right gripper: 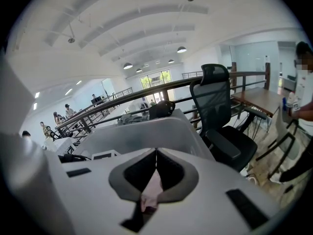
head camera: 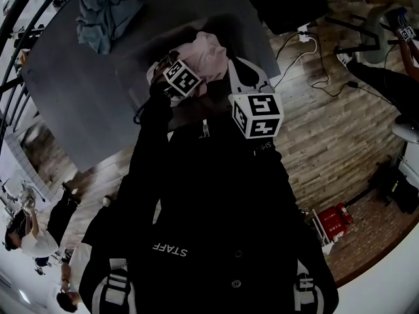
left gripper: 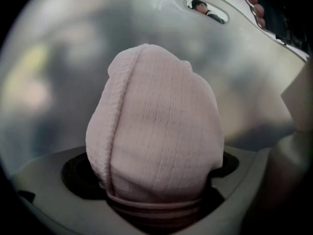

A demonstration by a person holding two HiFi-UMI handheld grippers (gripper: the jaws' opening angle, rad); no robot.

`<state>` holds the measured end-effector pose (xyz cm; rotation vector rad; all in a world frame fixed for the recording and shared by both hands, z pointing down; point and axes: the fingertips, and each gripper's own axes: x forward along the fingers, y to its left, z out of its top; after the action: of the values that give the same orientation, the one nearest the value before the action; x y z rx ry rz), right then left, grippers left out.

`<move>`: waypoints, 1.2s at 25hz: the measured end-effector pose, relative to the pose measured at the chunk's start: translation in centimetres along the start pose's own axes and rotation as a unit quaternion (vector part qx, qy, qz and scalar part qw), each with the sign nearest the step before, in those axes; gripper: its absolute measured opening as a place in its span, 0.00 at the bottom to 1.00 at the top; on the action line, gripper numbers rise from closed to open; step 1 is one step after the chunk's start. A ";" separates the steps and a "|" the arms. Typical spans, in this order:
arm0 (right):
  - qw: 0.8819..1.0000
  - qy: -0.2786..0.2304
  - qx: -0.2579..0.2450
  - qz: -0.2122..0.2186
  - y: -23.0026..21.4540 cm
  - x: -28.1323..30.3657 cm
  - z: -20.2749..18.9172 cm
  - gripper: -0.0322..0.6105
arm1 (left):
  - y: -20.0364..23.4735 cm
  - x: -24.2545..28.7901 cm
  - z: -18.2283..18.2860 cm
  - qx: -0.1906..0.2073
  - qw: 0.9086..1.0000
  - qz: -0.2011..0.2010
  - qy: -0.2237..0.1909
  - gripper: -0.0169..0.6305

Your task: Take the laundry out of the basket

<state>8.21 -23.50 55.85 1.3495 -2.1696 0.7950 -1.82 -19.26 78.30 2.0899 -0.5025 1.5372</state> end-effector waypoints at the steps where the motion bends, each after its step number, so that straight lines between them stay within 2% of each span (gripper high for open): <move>1: 1.000 0.002 0.000 0.000 -0.1 0.0 -0.1 0.07 | 0.0 0.2 0.0 0.000 1.000 0.000 -0.002 0.93; 9: 1.000 0.008 0.001 -0.003 -0.2 -0.1 -0.6 0.07 | 0.1 0.3 -0.2 0.000 1.000 0.005 -0.002 0.91; 17: 1.000 -0.010 -0.002 -0.008 0.0 -1.2 0.2 0.07 | 0.0 -1.7 0.0 -0.019 0.999 0.034 -0.004 0.57; 20: 1.000 -0.023 -0.001 -0.013 0.0 -2.3 0.7 0.07 | -0.6 -3.4 0.1 -0.037 0.999 0.037 -0.013 0.51; 26: 0.998 -0.059 0.007 -0.028 -0.4 -5.0 2.3 0.07 | -0.8 -9.1 2.2 -0.068 0.993 0.052 -0.082 0.50; 30: 0.996 -0.086 0.013 -0.037 -0.6 -6.9 3.5 0.07 | -1.0 -14.5 3.9 -0.086 0.982 0.065 -0.155 0.50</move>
<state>11.29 -21.63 48.97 1.5535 -2.2306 0.7044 -2.57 -20.66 63.39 2.2046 -0.8680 1.1871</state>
